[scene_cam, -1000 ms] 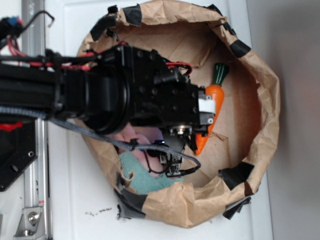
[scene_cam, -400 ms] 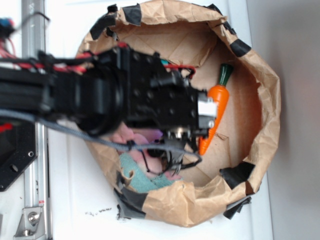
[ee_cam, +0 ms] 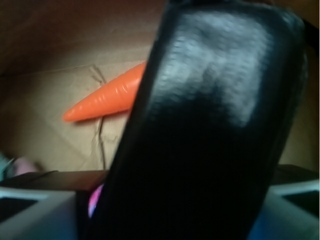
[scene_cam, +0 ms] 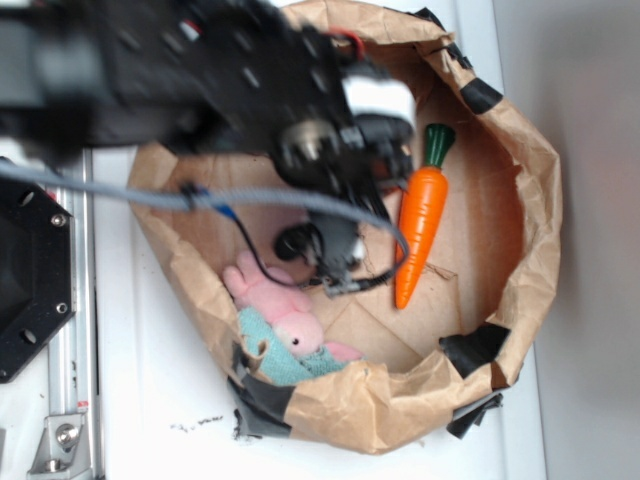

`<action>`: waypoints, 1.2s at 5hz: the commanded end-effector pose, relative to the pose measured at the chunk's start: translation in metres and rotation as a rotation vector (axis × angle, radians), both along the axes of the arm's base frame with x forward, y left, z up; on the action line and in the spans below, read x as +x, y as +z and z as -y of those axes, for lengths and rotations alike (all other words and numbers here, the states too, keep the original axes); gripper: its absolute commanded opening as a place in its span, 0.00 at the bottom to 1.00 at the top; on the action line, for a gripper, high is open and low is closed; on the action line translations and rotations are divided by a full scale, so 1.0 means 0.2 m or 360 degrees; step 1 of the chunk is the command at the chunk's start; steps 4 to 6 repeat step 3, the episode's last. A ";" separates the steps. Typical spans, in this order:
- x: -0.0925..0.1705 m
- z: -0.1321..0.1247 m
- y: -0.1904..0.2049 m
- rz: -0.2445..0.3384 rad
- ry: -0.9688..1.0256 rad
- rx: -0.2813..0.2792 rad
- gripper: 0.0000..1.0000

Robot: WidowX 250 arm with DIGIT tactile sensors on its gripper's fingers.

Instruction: Grab the black box.

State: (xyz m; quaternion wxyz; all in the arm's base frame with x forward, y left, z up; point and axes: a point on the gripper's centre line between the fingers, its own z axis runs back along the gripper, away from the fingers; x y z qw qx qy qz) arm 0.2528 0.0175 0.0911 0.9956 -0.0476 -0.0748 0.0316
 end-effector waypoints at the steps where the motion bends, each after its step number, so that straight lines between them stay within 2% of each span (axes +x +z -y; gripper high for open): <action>1: -0.14 0.02 0.18 0.0130 0.0060 -0.0002 0.00; 2: -0.18 0.06 0.15 0.0074 0.0083 0.0121 0.00; 3: -0.14 0.04 0.16 0.0010 0.0049 0.0172 0.00; 6: -0.14 0.04 0.16 0.0010 0.0049 0.0172 0.00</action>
